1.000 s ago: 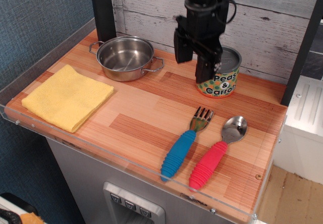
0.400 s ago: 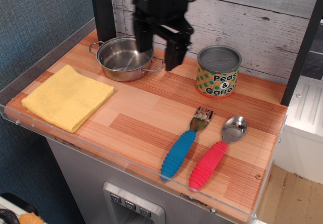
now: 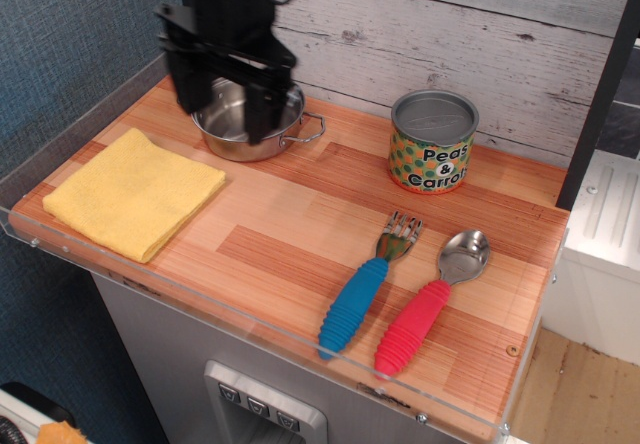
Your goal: Move the canned good back to the wall, next to the silver pot and behind the blue fork.
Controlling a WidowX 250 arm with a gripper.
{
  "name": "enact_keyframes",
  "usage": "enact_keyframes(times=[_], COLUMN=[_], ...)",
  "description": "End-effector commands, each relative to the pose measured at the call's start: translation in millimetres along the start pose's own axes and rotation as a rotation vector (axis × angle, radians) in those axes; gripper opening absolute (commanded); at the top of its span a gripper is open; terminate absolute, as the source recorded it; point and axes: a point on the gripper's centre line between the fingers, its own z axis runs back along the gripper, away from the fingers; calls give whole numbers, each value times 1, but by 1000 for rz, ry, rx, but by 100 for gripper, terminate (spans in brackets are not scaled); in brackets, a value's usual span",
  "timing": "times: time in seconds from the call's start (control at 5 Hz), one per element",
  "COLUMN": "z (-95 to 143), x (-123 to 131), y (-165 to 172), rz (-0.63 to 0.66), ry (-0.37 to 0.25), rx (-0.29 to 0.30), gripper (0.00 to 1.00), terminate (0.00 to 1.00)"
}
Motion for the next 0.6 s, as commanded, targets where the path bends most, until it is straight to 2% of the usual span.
enact_keyframes(times=[0.0, 0.2, 0.4], z=[15, 8, 8], x=[-24, -30, -30], y=[29, 43, 43], rz=[144, 162, 162], ry=[-47, -68, -68], rx=[47, -12, -12], gripper=[100, 100, 100], terminate=[0, 0, 100])
